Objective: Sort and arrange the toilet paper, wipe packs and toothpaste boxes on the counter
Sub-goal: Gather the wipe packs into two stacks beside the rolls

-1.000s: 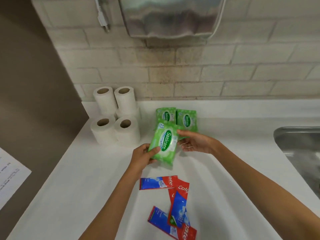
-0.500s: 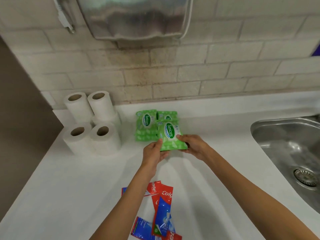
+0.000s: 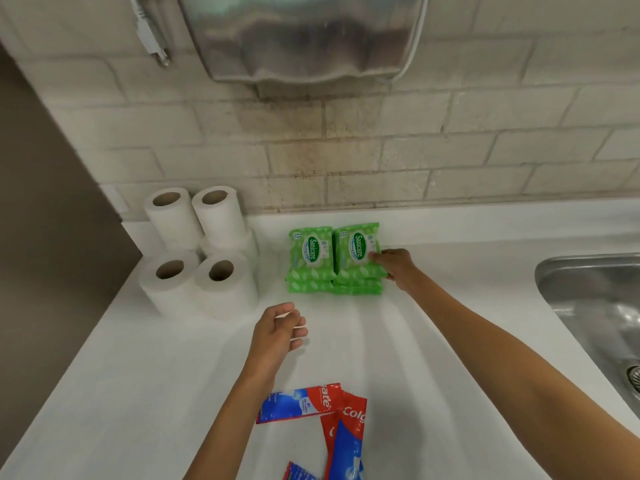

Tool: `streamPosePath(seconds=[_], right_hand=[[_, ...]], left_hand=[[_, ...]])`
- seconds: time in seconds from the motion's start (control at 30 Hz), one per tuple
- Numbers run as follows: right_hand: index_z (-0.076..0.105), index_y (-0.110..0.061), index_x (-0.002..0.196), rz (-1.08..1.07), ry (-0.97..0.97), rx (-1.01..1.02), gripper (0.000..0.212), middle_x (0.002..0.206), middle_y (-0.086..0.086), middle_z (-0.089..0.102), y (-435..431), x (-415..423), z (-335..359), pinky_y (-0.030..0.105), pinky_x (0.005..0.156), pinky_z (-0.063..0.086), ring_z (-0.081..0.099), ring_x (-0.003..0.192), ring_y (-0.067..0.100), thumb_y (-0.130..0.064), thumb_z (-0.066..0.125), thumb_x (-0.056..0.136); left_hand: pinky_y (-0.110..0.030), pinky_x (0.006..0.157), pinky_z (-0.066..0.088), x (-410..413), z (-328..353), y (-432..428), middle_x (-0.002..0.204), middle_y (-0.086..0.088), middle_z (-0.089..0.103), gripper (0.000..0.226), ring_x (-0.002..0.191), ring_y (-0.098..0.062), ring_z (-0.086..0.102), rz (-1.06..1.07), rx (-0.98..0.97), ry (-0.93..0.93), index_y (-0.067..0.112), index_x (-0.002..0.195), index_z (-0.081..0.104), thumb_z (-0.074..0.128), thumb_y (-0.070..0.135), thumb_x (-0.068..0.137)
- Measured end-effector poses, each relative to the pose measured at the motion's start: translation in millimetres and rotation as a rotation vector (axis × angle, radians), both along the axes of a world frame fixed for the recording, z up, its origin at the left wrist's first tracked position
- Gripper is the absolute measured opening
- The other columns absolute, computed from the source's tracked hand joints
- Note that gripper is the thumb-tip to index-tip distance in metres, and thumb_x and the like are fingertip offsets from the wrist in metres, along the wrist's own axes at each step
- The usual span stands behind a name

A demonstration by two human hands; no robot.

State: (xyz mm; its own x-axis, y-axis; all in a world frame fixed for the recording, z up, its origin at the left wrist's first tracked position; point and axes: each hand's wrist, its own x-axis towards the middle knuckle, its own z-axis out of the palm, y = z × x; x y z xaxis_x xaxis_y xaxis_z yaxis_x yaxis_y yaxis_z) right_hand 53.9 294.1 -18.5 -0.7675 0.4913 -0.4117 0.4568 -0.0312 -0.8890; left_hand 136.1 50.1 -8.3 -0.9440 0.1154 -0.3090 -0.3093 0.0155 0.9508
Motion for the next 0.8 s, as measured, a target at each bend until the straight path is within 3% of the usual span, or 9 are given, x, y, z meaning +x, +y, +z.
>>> streamPosePath(seconds=[0.13,0.23,0.33,0.4,0.5,0.57,0.63,0.8], right_hand=[[0.065,0.011,0.098,0.027,-0.002,0.146,0.031,0.091,0.025,0.064,-3.3,-8.9,-10.5,0.039,0.074,0.05,0.053,0.078,0.024,-0.014,0.068,0.08],[0.061,-0.006,0.07,0.003,-0.029,0.277,0.016,0.069,0.014,0.055,-9.8,-8.6,-9.8,0.031,0.06,0.041,0.051,0.066,0.021,-0.017,0.069,0.079],[0.041,-0.013,0.046,-0.013,-0.055,0.385,0.043,0.047,0.002,0.042,-10.0,-11.5,-14.6,0.024,0.045,0.027,0.04,0.044,0.016,-0.019,0.068,0.08],[0.038,-0.016,0.044,-0.011,-0.08,0.426,0.047,0.044,0.0,0.038,-10.5,-12.5,-15.9,0.024,0.042,0.024,0.036,0.042,0.013,-0.018,0.067,0.081],[0.052,-0.01,0.054,-0.009,-0.105,0.458,0.031,0.052,0.004,0.049,-14.8,-13.1,-12.8,0.026,0.048,0.036,0.051,0.052,0.02,-0.016,0.063,0.082],[0.068,-0.001,0.088,-0.001,-0.107,0.46,0.015,0.083,0.016,0.068,-17.1,-13.6,-12.0,0.033,0.069,0.05,0.065,0.082,0.03,-0.013,0.061,0.083],[0.06,0.003,0.114,-0.02,-0.128,0.454,0.032,0.114,0.018,0.065,-19.0,-13.7,-11.4,0.035,0.085,0.05,0.062,0.106,0.032,-0.012,0.059,0.085],[0.044,-0.003,0.128,-0.01,-0.182,0.445,0.044,0.128,0.015,0.055,-19.4,-14.5,-8.8,0.035,0.092,0.045,0.053,0.117,0.031,-0.016,0.057,0.087]], left_hand=[[-0.023,0.07,0.05,-3.3,-4.0,-2.6,0.09,-0.006,0.064,0.024,0.078,-0.016,0.062,-0.003,-0.022,-0.011,0.009,0.117,0.051,0.049,0.011,0.093],[-0.022,0.069,0.05,-3.9,-7.9,-1.3,0.09,-0.006,0.063,0.023,0.077,-0.015,0.062,-0.018,-0.041,-0.018,0.01,0.116,0.05,0.049,0.011,0.093],[-0.021,0.068,0.05,-3.0,-10.9,0.1,0.092,-0.005,0.063,0.022,0.078,-0.014,0.062,-0.041,-0.06,-0.022,0.012,0.115,0.05,0.049,0.012,0.093],[-0.021,0.069,0.05,-2.0,-12.5,0.4,0.093,-0.005,0.064,0.022,0.079,-0.014,0.062,-0.051,-0.071,-0.02,0.013,0.115,0.05,0.049,0.013,0.094],[-0.021,0.069,0.05,-1.9,-13.8,-0.5,0.094,-0.005,0.064,0.021,0.08,-0.014,0.063,-0.059,-0.088,-0.015,0.015,0.115,0.05,0.049,0.014,0.094],[-0.021,0.069,0.05,-2.3,-14.0,-1.5,0.094,-0.005,0.064,0.021,0.08,-0.014,0.063,-0.059,-0.089,-0.012,0.015,0.115,0.05,0.049,0.014,0.094],[-0.021,0.069,0.05,-2.4,-14.1,-3.0,0.095,-0.005,0.064,0.021,0.08,-0.014,0.063,-0.06,-0.089,-0.008,0.016,0.115,0.05,0.049,0.015,0.094],[-0.02,0.069,0.05,-1.4,-16.1,-5.0,0.1,-0.008,0.064,0.021,0.082,-0.014,0.063,-0.064,-0.099,-0.002,0.016,0.115,0.05,0.049,0.015,0.094]])
